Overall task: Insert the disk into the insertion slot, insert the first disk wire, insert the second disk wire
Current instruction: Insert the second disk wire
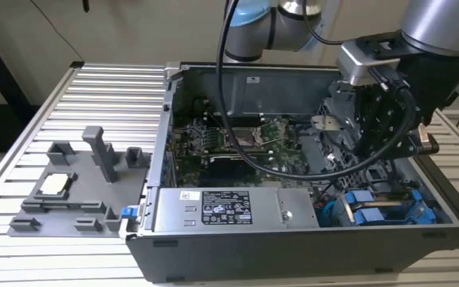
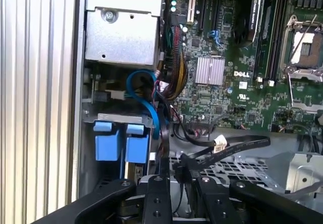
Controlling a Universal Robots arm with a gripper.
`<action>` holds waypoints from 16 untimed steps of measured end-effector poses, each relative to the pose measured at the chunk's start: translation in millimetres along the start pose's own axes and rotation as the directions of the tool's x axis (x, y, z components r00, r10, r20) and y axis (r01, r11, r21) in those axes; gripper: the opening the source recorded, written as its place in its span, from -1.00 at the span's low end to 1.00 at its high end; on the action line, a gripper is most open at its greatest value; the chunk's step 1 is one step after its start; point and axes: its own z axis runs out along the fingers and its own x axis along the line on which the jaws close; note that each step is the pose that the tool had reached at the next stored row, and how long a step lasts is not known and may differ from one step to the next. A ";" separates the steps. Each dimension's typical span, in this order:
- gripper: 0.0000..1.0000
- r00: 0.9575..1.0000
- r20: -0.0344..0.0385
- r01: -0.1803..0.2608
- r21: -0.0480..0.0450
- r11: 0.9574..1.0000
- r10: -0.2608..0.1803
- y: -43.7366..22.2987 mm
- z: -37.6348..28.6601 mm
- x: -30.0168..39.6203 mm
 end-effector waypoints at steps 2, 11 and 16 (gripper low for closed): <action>-0.46 1.000 0.000 0.003 0.004 1.000 -0.003 4.6 0.0 -0.4; -0.46 1.000 -0.003 0.012 0.033 0.999 -0.012 8.3 2.9 -0.8; -0.46 1.000 -0.003 0.012 0.033 0.999 -0.012 8.6 3.2 -0.7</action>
